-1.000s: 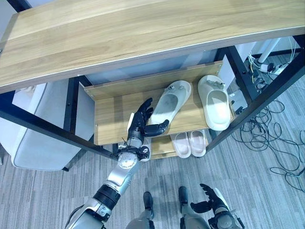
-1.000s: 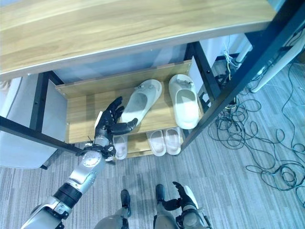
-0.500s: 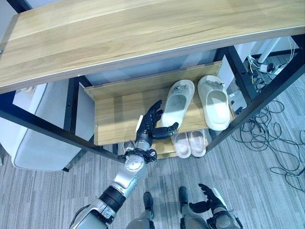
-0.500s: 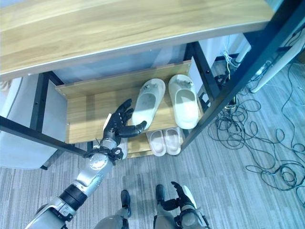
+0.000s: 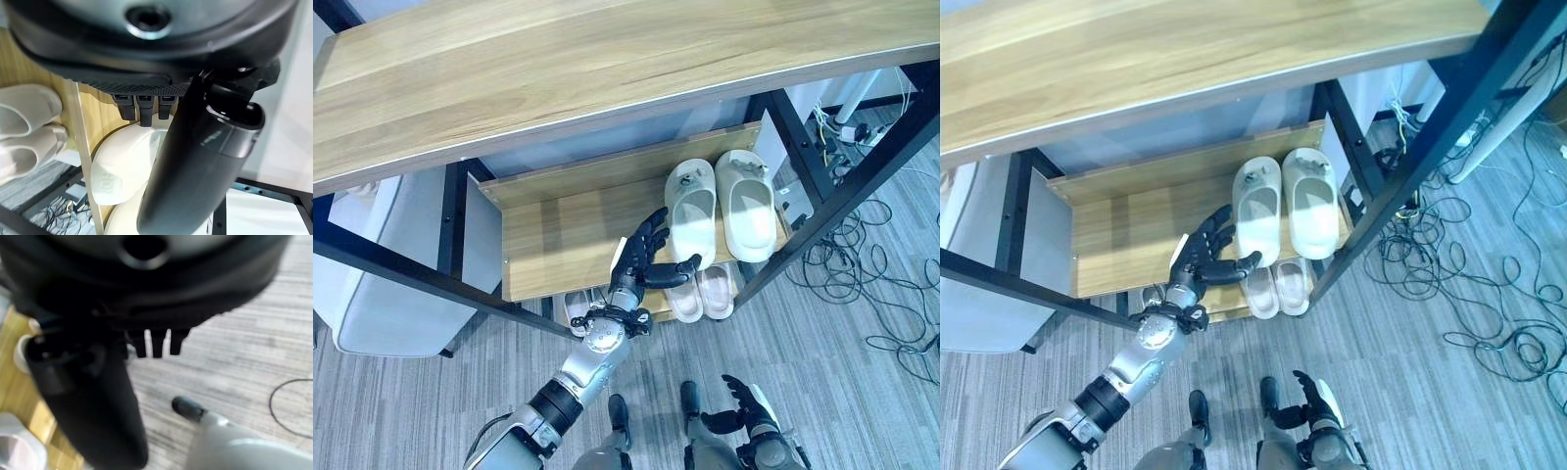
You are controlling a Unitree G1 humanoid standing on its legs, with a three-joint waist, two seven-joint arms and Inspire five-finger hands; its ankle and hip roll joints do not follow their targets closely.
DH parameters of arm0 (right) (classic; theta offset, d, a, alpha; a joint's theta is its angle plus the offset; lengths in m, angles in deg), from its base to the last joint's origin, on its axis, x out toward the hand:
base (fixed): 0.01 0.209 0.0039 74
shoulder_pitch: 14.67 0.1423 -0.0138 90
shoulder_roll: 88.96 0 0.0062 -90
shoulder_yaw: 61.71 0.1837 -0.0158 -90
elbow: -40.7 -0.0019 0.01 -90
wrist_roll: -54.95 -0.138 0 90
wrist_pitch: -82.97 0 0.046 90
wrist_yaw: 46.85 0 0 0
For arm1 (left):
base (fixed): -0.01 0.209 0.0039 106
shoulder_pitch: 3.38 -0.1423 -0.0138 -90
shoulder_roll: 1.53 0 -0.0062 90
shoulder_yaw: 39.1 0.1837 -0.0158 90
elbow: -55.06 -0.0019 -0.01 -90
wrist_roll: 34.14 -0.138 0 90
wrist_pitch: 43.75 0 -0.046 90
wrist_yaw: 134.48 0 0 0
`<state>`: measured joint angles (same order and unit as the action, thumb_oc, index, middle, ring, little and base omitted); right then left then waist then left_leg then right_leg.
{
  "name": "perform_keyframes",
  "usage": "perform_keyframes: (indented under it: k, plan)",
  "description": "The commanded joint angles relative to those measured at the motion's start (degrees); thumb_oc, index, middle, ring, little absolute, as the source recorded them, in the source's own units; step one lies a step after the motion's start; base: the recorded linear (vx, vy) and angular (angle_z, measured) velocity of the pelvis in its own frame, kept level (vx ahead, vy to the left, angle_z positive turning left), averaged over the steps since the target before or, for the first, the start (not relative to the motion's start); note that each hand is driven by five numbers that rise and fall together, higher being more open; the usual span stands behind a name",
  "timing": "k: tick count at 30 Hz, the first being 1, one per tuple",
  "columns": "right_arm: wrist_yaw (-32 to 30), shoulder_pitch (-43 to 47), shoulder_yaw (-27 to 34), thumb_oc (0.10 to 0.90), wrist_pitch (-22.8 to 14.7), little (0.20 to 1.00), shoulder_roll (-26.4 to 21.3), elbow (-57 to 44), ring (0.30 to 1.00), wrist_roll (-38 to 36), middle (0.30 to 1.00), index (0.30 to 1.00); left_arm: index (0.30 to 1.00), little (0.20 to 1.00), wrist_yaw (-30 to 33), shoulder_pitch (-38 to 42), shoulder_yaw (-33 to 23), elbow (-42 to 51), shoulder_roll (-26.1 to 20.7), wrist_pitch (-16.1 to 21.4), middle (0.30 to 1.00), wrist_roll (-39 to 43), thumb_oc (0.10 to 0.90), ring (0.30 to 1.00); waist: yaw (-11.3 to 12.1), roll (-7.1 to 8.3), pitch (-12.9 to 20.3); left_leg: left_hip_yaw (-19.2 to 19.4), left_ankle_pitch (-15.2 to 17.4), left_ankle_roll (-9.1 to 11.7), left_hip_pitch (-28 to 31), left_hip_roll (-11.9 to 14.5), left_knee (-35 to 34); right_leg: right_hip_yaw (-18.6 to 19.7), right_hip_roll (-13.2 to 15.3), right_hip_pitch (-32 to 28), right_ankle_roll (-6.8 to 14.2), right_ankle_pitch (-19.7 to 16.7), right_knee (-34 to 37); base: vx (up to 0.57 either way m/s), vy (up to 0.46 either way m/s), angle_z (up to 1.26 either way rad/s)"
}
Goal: Arrange the slippers neatly on the shoe rack.
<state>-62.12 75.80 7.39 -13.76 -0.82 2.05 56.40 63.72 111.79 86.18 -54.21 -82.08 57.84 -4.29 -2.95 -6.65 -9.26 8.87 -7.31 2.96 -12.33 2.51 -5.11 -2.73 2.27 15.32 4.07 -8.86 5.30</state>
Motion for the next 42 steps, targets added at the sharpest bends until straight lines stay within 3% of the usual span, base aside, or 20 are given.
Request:
perform_keyframes:
  k: [1,9,19,28,36,42]
  plan:
    - [-1.0,-1.4,-1.4,0.800,-1.8,0.900,-1.4,-1.7,0.900,-1.0,0.900,0.900,0.900,0.900,-3.3,10.7,4.1,-1.6,8.4,4.1,0.900,-0.3,0.800,0.900,-0.9,0.12,2.3,-0.7,-0.3,2.3,-3.4,0.0,0.1,-3.6,1.9,2.9,4.0,3.6,-2.0,0.00,0.000,0.00]
    - [-1.0,-1.6,-1.3,0.800,-2.1,0.900,-2.0,-1.9,0.900,-1.1,0.900,0.900,0.900,0.900,-3.9,11.6,6.3,-2.3,10.0,4.1,0.900,-2.0,0.800,0.900,-1.5,-0.45,2.4,-0.1,-0.2,2.3,-3.2,0.2,0.1,-3.4,1.9,3.0,4.1,3.6,-2.0,0.00,-0.001,-0.03]
    - [-0.6,-2.5,-1.1,0.800,-2.5,0.900,-1.8,-0.6,0.900,-1.0,0.900,0.900,0.900,0.900,-3.6,12.9,4.7,-3.2,7.9,3.8,0.900,-5.5,0.800,0.900,-1.3,-0.18,3.6,-0.4,-0.2,2.6,-2.2,0.4,0.1,-4.2,1.9,1.4,4.0,4.1,-1.9,0.00,0.000,0.00]
    - [0.9,-2.9,-0.6,0.800,-2.4,0.900,-0.9,0.4,0.900,-0.4,0.900,0.900,0.900,0.900,-4.4,11.8,1.4,2.2,1.3,3.9,0.900,-8.4,0.800,0.900,0.2,1.25,5.0,-1.7,-0.1,3.1,-0.3,0.6,0.1,-6.5,2.0,-1.7,4.1,5.1,-2.0,0.02,-0.011,0.07]
    - [1.9,-1.6,-1.2,0.800,-1.8,0.900,0.1,1.6,0.900,0.5,0.900,0.900,0.900,0.900,-7.1,9.3,-0.6,9.4,-3.5,4.0,0.900,-5.8,0.800,0.900,2.1,2.72,6.0,-3.0,0.1,3.6,1.2,0.5,0.1,-8.8,2.1,-4.6,4.0,5.8,-1.8,0.01,-0.003,0.18]
    - [2.6,-0.9,-1.4,0.800,-1.6,0.900,1.0,2.0,0.900,1.3,0.900,0.900,0.900,0.900,-11.3,2.4,-1.9,15.6,-8.5,3.0,0.900,-5.7,0.800,0.900,4.3,3.61,6.6,-4.1,0.2,3.8,1.9,0.4,0.1,-10.7,2.2,-6.2,3.8,6.1,-1.8,0.01,0.006,0.13]
